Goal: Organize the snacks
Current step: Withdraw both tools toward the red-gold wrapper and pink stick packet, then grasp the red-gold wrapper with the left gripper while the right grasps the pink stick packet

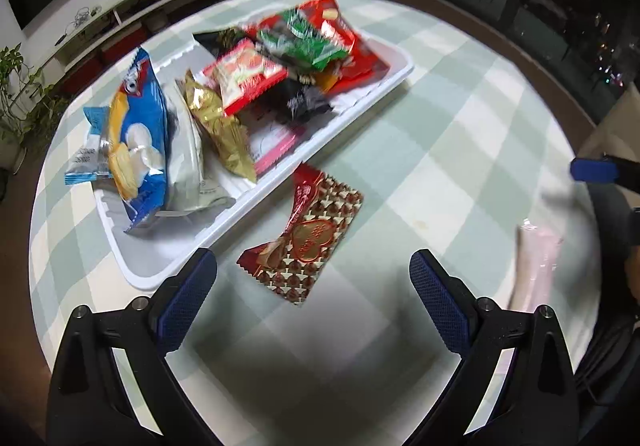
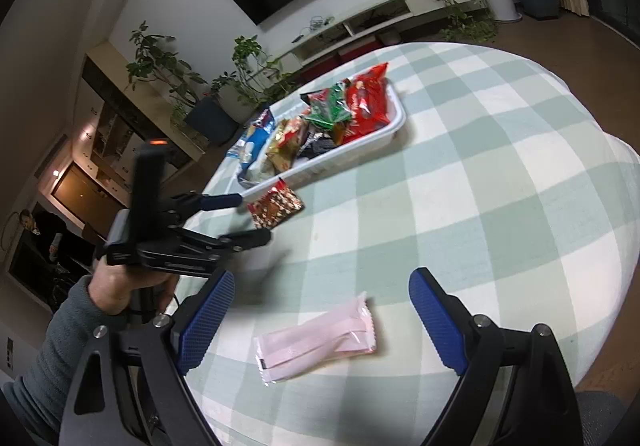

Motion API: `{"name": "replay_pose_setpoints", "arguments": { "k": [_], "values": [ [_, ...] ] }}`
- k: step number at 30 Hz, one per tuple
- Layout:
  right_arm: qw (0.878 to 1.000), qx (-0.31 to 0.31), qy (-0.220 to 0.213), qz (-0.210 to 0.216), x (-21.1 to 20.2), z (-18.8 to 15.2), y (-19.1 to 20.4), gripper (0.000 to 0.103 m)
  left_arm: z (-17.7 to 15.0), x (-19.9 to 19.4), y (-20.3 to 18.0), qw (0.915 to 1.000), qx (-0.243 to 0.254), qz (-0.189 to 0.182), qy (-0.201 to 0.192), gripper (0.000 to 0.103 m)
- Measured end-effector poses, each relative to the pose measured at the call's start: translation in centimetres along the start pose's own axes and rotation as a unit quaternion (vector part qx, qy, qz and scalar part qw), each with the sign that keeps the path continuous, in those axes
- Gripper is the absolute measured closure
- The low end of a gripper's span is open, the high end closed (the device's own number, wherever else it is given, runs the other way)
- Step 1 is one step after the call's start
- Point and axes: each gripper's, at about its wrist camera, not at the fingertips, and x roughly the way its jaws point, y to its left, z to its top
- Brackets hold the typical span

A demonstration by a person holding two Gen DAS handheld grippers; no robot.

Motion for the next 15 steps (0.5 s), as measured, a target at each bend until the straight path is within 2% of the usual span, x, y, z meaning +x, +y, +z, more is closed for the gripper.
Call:
{"name": "replay_pose_setpoints", "arguments": {
  "k": [9,14,15],
  "values": [
    [1.0,0.004,0.007,0.001,0.6,-0.2,-0.5,0.012,1.2,2.6,-0.3,0.999,0.016,-0.032,0.027,0.007],
    [1.0,0.005,0.006,-0.002,0.7,-0.3,-0.8,0.012,1.4,3.2,-0.6,0.9977,0.014,-0.054,0.037,0.026],
    [1.0,0.007,0.007,-0.003,0.7,-0.4,-0.9,0.012,1.5,3.0,-0.6,0.9969,0.012,-0.069,0.036,0.036]
  ]
}}
